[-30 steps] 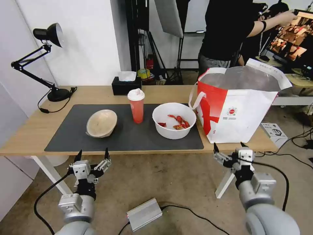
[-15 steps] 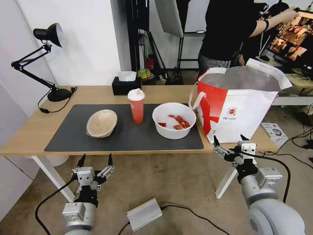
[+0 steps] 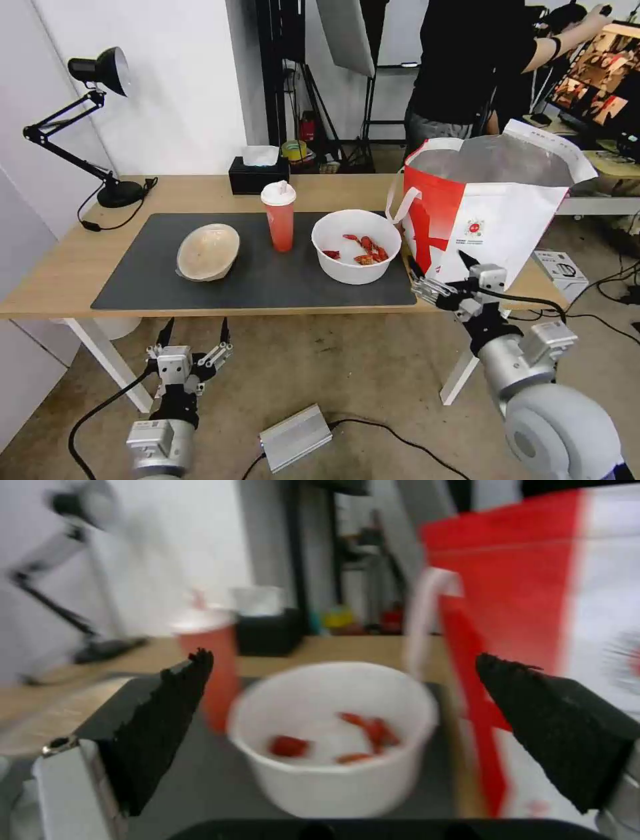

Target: Pick up the trash from the table and place it into the takeout bag.

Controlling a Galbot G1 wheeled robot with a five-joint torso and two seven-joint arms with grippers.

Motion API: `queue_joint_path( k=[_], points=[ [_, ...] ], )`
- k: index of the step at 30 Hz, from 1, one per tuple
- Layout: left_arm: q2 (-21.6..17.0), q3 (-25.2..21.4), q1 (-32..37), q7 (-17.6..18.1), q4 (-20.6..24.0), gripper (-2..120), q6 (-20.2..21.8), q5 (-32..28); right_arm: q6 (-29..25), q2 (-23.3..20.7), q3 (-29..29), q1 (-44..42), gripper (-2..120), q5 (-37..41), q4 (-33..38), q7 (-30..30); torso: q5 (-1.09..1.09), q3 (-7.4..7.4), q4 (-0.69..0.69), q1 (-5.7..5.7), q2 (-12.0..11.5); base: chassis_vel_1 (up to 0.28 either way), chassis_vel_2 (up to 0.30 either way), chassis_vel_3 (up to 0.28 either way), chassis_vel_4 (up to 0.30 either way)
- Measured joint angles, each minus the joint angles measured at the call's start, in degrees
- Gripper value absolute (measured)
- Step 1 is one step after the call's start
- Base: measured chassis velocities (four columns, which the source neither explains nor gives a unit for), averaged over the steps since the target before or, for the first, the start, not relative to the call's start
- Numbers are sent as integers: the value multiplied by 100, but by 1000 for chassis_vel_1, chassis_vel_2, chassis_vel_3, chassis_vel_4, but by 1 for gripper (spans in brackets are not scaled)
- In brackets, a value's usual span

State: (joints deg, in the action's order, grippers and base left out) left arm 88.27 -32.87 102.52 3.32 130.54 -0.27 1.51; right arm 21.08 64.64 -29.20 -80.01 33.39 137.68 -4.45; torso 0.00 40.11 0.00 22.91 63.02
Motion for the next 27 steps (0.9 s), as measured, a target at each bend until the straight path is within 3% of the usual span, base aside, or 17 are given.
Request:
queue_joint_path(
  k=[4,9,17,27],
  points=[
    [76,-21,14,6,-40,100,-72,71,516,-371,185,438,100,887,-54,120,0,0,0,0,0,0,0,0,0],
    [162,-38,16,11,-58,100,-94,129,989,-747,406,1123,100,1420,-327,537,1,0,0,0,0,0,0,0,0],
    [261,-55,10,13,-57,100,-95,216,1368,-1352,877,2275,100,1501,-792,892,1,1,1,1,0,0,0,0,0],
    [299,-16,5,13,-78,100,-101,317,1546,-1828,1244,3086,100,1578,-1123,946,0,0,-1,1,0,0,0,0,0]
  ],
)
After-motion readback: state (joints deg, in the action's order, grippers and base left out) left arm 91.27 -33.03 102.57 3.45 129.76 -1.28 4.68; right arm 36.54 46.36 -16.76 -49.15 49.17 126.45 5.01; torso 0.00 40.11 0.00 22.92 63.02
